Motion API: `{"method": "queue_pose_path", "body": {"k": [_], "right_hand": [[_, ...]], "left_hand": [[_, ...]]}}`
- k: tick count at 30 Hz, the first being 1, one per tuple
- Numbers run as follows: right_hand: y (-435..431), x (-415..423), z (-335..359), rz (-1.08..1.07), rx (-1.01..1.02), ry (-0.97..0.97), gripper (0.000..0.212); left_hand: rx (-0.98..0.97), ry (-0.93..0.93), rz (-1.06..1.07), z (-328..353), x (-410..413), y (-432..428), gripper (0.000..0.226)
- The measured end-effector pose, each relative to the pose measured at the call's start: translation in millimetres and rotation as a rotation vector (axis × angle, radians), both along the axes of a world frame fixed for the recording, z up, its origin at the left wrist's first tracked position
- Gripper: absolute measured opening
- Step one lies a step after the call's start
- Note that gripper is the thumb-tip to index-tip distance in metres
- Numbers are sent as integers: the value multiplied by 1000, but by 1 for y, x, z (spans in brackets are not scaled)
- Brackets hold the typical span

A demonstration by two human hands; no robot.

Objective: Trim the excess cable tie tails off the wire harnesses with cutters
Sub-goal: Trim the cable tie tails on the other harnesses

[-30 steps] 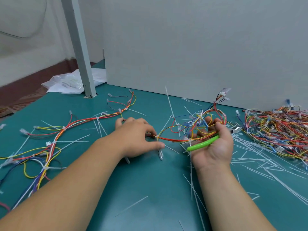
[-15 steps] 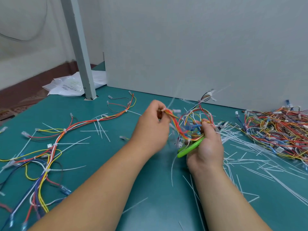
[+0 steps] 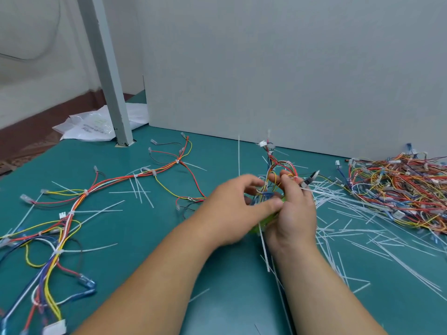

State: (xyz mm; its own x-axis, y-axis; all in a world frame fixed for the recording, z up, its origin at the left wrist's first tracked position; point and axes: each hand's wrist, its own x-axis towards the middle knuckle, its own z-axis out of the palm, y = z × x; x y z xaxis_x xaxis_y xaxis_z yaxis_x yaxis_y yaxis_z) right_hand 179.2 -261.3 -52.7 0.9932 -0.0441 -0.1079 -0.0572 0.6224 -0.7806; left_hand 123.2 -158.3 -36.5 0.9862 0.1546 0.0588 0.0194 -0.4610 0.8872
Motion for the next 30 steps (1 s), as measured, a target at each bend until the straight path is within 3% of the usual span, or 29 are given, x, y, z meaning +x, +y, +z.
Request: {"method": "queue_pose_path", "body": {"k": [4,7,13,18,23,30], "right_hand": [[-4,0,-1,107,79,19,13],[-4,2,-1,187,78,5,15],[-1,-3,-2,373,75,-49,17],[-5,-4,0,469,169,-77,32],[-2,-6,1,452,143,-48,28],[3,-11,4,452,195,18,21]], "left_hand": [[62,-36,-27,-12,0,-1,65],[210,-82,-34,-13,0,-3,60],[209,-87,24,-25,-8,12,47],[20,-95,64,-25,-4,16,73],[-39,-43,101,-28,-4,7,49],[81,-84,255,-27,-8,2,49]]}}
